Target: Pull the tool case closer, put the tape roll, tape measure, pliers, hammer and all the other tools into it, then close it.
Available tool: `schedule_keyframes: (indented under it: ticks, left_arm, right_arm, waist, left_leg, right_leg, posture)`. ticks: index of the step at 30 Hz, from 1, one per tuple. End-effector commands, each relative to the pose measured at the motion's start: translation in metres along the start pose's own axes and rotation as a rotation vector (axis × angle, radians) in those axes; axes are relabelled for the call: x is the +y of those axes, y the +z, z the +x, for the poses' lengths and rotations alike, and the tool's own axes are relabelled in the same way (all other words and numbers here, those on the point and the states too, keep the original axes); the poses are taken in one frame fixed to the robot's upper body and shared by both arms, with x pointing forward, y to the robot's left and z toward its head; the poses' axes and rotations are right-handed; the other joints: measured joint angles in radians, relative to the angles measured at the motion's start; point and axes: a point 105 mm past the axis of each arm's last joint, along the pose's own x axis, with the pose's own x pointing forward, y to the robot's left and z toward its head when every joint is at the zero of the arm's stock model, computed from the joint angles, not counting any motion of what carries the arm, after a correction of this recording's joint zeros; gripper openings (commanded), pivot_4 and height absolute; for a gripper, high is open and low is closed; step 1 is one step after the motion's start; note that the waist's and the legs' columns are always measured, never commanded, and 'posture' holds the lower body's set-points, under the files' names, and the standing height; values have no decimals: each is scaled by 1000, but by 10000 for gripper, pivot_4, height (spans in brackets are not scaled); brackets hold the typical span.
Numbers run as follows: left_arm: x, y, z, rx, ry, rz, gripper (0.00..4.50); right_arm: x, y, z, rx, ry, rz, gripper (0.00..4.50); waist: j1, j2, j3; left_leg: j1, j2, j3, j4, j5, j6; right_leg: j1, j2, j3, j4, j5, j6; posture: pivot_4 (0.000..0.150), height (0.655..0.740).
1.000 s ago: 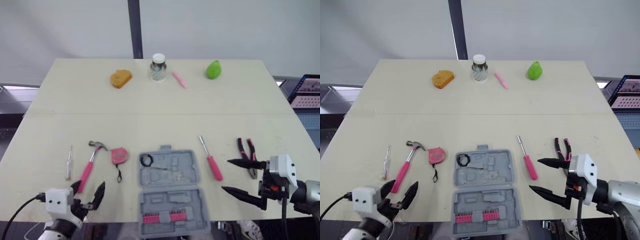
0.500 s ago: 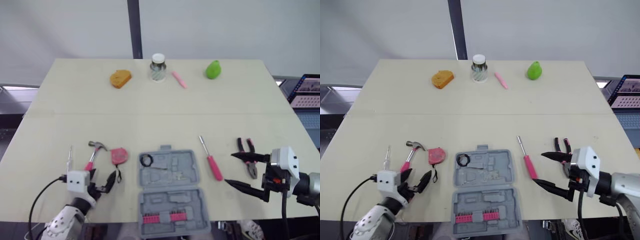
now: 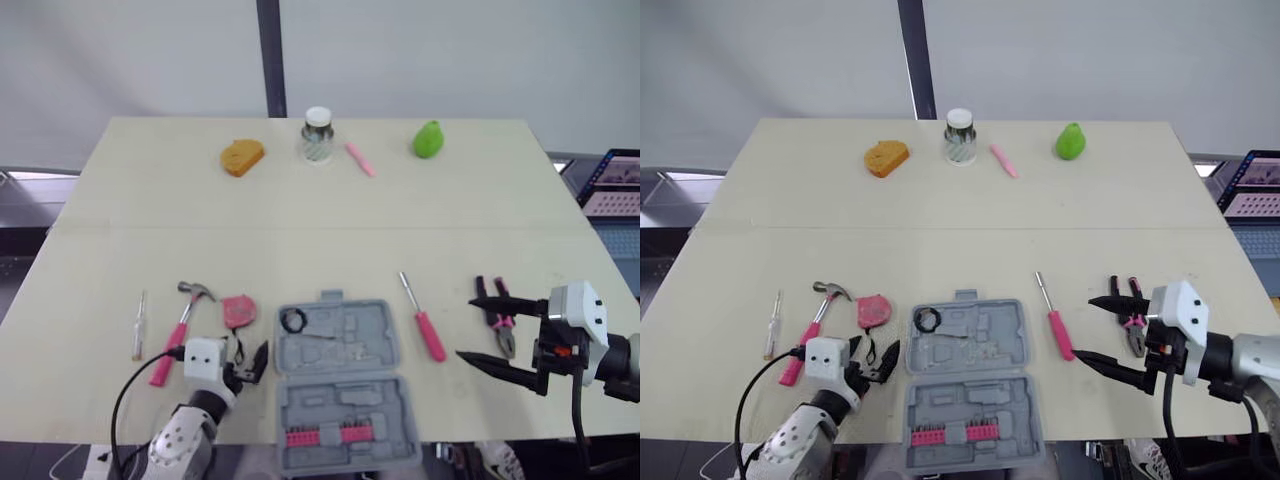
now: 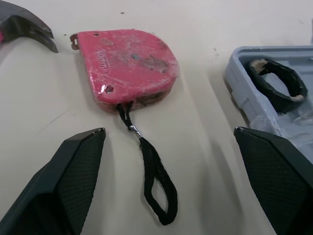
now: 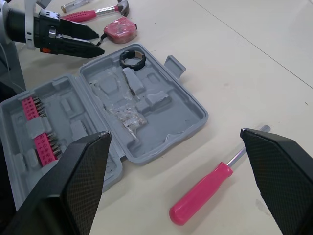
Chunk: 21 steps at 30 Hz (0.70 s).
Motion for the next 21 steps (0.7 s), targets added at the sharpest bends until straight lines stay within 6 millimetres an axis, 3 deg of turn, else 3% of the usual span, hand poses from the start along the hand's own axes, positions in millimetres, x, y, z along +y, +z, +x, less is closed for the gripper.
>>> schedule_keyframes:
  ticks: [1,14,21]
  left_arm:
    - [-11,2,-7,-26,19,8,45000]
    - [-5,36,7,-41,51,12,45000]
    - [-3,38,5,21,82,13,45000]
  right_arm:
    - [2,8,-4,-11,-8,-31,44683]
    - [5,9,-5,-27,-35,-28,44683]
    - [6,9,-2,-35,-45,-24,44683]
  waist:
    - [0,0,0]
    - [0,0,0]
    - [1,0,0]
  left_leg:
    - [0,0,0,0,0,0]
    - [-1,0,0,1,0,0]
    - [-1,0,0,2,0,0]
  right_leg:
    - [0,0,0,0,0,0]
    - [0,0,-1,0,0,0]
    - [0,0,0,1,0,0]
  posture:
    - [1500,6950]
    - [1500,6950]
    - [1500,6950]
